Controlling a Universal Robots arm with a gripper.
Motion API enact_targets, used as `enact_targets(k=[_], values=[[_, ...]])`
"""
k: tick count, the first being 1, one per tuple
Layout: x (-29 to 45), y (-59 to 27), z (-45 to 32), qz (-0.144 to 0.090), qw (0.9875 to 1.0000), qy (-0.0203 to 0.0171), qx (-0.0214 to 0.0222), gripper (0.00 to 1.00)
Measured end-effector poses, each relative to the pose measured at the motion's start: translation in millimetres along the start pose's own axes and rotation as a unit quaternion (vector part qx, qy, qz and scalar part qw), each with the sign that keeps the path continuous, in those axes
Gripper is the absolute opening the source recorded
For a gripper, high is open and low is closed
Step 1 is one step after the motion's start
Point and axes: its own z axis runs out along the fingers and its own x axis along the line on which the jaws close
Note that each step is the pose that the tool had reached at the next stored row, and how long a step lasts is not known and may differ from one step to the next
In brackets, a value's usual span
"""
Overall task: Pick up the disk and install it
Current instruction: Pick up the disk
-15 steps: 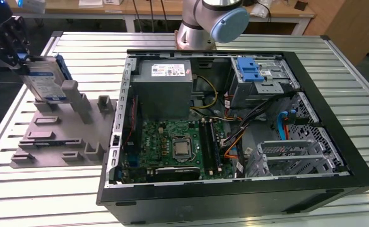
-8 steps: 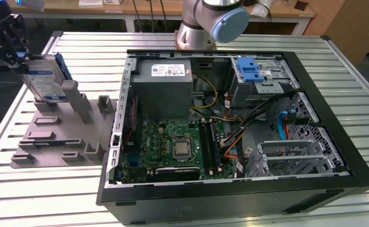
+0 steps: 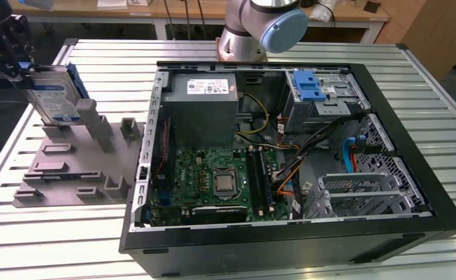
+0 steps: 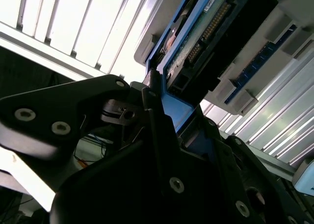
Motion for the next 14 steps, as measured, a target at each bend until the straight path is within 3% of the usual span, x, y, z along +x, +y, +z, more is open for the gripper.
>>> enact_targets(k=[14], values=[[0.0, 0.1, -8.1, 0.000, 1.0000, 0.0000, 0.0000, 0.36]])
